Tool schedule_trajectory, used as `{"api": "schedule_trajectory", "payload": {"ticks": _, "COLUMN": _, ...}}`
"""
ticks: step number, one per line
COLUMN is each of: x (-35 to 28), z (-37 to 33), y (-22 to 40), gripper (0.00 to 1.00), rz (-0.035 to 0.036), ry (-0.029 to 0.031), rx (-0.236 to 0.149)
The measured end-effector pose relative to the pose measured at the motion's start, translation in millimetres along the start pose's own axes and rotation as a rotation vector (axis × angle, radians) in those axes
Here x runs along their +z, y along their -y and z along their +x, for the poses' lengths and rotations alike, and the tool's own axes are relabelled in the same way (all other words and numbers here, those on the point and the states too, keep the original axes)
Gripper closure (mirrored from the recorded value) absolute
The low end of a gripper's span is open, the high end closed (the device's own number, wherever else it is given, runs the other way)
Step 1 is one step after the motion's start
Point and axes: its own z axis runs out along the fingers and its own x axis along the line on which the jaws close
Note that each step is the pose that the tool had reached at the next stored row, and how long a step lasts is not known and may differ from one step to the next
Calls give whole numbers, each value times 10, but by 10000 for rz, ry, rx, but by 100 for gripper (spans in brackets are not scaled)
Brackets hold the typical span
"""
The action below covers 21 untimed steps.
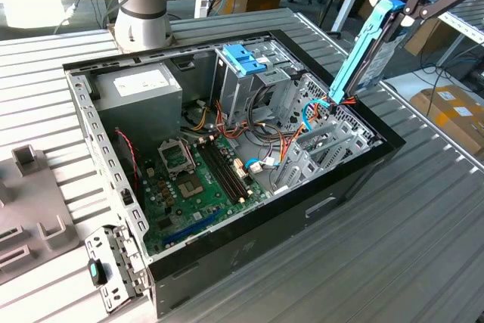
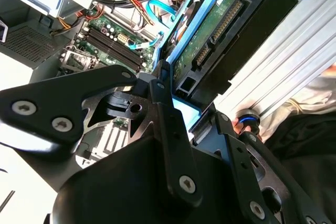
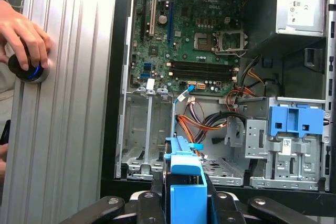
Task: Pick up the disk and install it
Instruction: 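Pick up the disk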
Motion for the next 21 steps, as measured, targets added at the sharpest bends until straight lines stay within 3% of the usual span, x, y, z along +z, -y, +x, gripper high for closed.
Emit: {"api": "schedule_trajectory", "payload": {"ticks": 21, "x": 2, "z": 166, "y": 18, "gripper": 63, "rz": 0, "ry": -1, "rx": 0}}
